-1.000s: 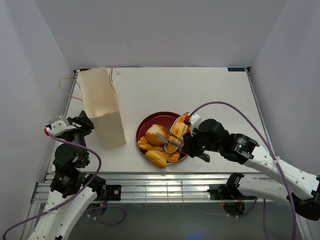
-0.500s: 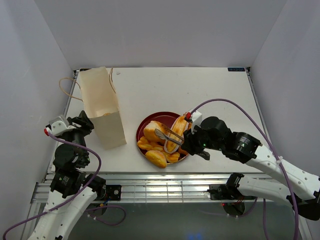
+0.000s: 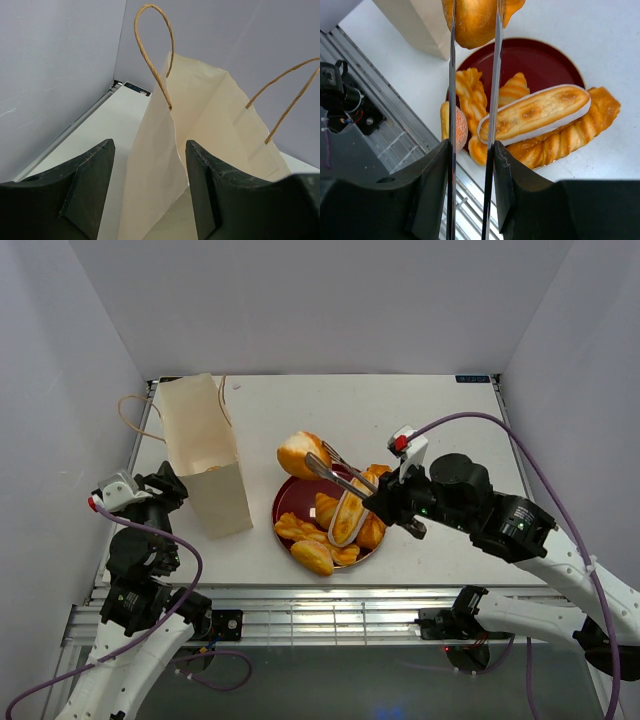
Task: Place the fake bread into the paper bag
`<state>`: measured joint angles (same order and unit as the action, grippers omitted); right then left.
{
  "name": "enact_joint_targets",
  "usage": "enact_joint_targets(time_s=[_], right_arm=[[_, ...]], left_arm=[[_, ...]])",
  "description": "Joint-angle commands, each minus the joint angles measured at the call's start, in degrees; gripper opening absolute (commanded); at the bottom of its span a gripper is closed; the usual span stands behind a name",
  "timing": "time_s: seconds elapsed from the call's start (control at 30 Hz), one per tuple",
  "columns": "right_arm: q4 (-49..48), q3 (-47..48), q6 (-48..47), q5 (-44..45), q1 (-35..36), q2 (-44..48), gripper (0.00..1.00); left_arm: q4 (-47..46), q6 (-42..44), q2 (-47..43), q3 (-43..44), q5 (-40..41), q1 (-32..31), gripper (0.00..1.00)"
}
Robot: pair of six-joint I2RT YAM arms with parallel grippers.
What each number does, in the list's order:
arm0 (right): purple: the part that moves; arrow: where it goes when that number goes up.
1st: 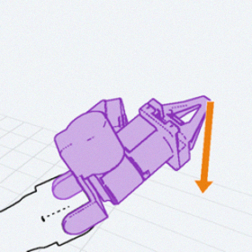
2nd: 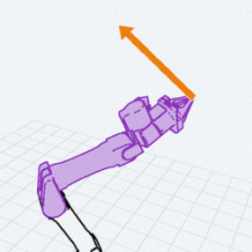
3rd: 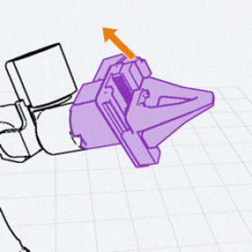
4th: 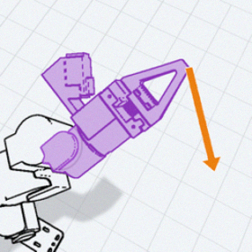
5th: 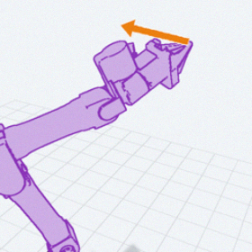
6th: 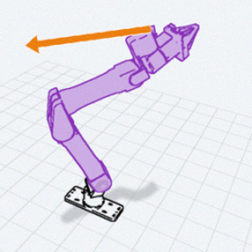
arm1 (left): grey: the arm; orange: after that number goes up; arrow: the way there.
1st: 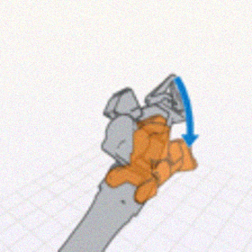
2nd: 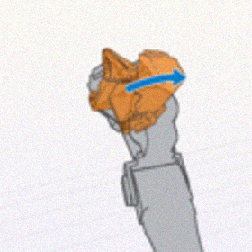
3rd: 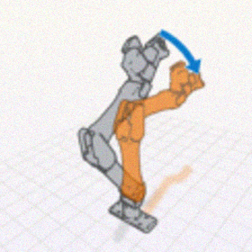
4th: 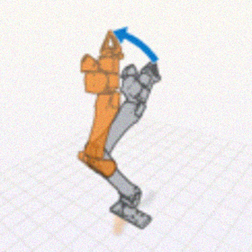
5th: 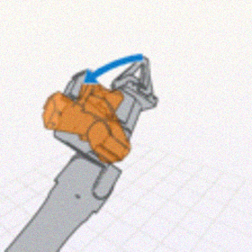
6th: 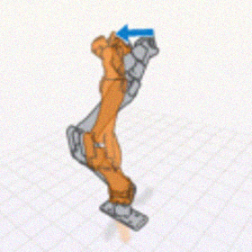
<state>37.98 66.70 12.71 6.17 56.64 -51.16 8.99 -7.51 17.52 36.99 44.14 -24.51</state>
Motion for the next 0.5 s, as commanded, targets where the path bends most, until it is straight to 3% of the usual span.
enact_joint_targets(time_s=[0.0, 0.47], right_arm=[[-6.6, 5.4, -2.9, 3.9, 0.1, -0.2, 0.08], [-17.9, 24.8, -11.3, 1.0, 0.1, -13.0, 0.08]], left_arm=[[0.1, -0.1, -0.3, -0.1, -0.5, -0.3, 0.69], [0.1, -0.1, 0.1, -0.2, -0.7, -0.3, 0.69]])
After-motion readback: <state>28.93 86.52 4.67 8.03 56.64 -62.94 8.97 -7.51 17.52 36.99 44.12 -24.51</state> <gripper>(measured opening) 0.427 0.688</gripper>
